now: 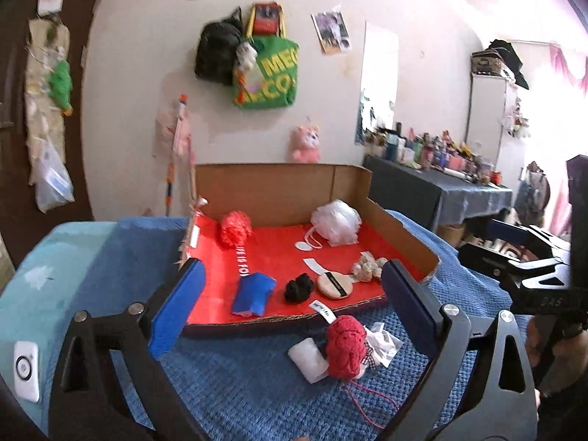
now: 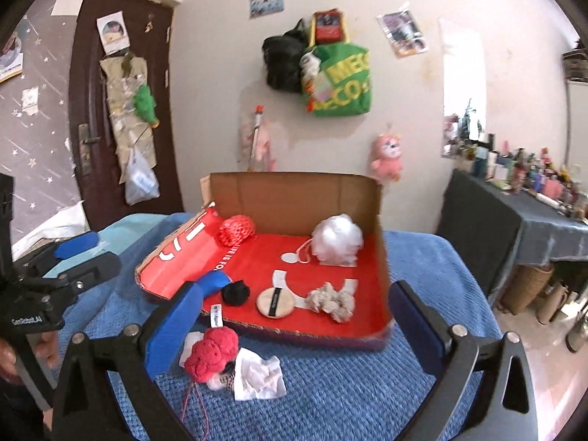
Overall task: Organize soft objects
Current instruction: 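Move both tools back toward the white items beside the box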
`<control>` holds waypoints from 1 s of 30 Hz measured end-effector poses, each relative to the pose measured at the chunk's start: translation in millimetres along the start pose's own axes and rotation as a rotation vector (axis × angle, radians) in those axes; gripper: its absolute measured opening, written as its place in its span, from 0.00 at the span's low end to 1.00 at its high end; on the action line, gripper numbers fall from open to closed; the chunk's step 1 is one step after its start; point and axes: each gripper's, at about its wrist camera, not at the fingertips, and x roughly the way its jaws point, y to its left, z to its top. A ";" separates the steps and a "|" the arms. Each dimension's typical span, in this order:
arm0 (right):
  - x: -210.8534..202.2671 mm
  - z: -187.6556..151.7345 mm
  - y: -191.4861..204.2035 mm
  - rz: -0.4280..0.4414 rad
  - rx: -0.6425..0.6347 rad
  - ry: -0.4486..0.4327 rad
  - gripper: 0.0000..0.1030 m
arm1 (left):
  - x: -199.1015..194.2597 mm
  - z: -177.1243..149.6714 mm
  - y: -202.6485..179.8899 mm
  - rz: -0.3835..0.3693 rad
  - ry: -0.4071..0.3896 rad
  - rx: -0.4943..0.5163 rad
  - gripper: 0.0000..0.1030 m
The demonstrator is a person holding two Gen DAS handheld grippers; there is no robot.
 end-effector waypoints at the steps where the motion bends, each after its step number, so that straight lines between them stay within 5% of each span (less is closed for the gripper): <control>1: -4.1 -4.2 0.2 -0.011 0.002 -0.009 1.00 | -6.2 -5.0 -2.6 0.022 -0.022 0.006 0.97; 12: -39.2 -61.1 13.1 -0.095 0.032 -0.123 1.00 | -23.3 -55.7 -11.9 0.082 -0.024 0.002 0.98; 30: -12.8 -115.9 7.9 -0.081 0.103 0.031 1.00 | -0.2 -107.1 -5.1 0.097 0.149 -0.032 0.98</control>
